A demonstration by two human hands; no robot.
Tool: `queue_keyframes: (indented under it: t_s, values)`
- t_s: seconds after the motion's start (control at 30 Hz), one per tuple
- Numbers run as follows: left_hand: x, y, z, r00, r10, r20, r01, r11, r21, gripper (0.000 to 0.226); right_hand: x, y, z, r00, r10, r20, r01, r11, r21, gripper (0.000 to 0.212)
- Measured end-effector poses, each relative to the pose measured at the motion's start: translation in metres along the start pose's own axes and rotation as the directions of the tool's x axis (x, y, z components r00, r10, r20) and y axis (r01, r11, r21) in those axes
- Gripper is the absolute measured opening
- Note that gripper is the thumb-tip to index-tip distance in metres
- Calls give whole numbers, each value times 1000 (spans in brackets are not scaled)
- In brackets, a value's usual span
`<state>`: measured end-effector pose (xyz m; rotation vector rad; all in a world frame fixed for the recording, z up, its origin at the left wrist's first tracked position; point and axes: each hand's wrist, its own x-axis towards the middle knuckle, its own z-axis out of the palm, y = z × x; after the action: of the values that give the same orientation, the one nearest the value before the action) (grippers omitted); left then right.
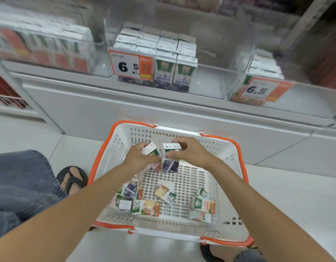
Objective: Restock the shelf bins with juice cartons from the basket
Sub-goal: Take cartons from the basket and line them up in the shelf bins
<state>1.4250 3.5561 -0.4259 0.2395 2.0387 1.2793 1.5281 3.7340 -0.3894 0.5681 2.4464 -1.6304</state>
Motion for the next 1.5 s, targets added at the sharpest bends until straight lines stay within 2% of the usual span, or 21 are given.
queue_keyframes:
  t_s: [0.07,0.2,0.27,0.37,0.4,0.47,0.57,0.77,0.8,0.87,0.93,1.0,1.07,1.13,1.2,1.27,1.3,1.37,1.43,1.5]
  values:
    - [-7,33,-15,995,92,-33,-93,995,-38,33,0,-45,-11,996,-75,-44,73,997,-26,34]
    - [-18,95,-48,964,197,-178,-215,973,-89,50,-5,-116,-39,964,-209,-163,191,974,-118,25]
    - [-18,121,-62,940,262,-220,-288,953,-97,43,-7,-143,-59,903,-298,-309,269,954,-133,27]
    - [-16,154,-74,905,363,-223,-399,906,-141,29,-10,-172,-97,744,-423,-517,367,906,-213,30]
    - [-14,161,-76,899,383,-214,-418,895,-154,25,-10,-176,-111,703,-453,-548,375,891,-255,30]
    - [-10,172,-78,902,394,-174,-424,885,-194,22,-7,-176,-137,670,-456,-586,318,889,-329,31]
    - [-4,180,-76,920,380,-94,-391,885,-254,24,6,-168,-161,679,-404,-612,177,900,-398,34]
    - [5,183,-69,929,371,-4,-358,893,-271,22,30,-170,-174,706,-399,-585,94,872,-481,38]
    - [6,182,-68,929,369,0,-355,894,-272,22,34,-167,-174,732,-381,-565,58,861,-505,44]
    - [7,181,-68,933,361,9,-345,900,-265,25,41,-159,-172,846,-277,-456,-1,854,-521,53]
    - [7,180,-67,936,352,20,-336,907,-254,27,46,-152,-168,951,-114,-288,-20,907,-422,46]
    - [8,179,-66,941,338,27,-320,912,-257,32,47,-154,-164,986,10,-166,-71,927,-369,45]
    - [6,180,-64,944,330,35,-311,916,-254,40,47,-161,-161,991,58,-119,-110,860,-498,56]
    - [3,183,-63,942,334,35,-316,916,-247,47,46,-169,-155,971,-88,-222,-72,778,-624,59]
    - [-2,187,-64,939,342,24,-323,907,-272,50,38,-183,-138,900,-303,-314,85,828,-554,51]
    - [-9,192,-72,938,348,4,-332,898,-289,54,31,-206,-111,930,-315,-189,246,917,-315,48]
    - [-13,195,-79,934,358,-7,-345,895,-283,57,29,-218,-97,954,-285,-91,253,931,-262,50]
    - [-17,198,-101,914,406,-28,-398,877,-269,59,30,-241,-72,952,-307,6,284,872,-399,46]
    - [-20,198,-131,872,485,-56,-487,853,-188,57,35,-267,-51,919,-392,-31,332,815,-475,29]
    - [-16,194,-167,795,587,-153,-586,808,53,61,46,-289,-33,883,-457,-106,388,840,-380,18]
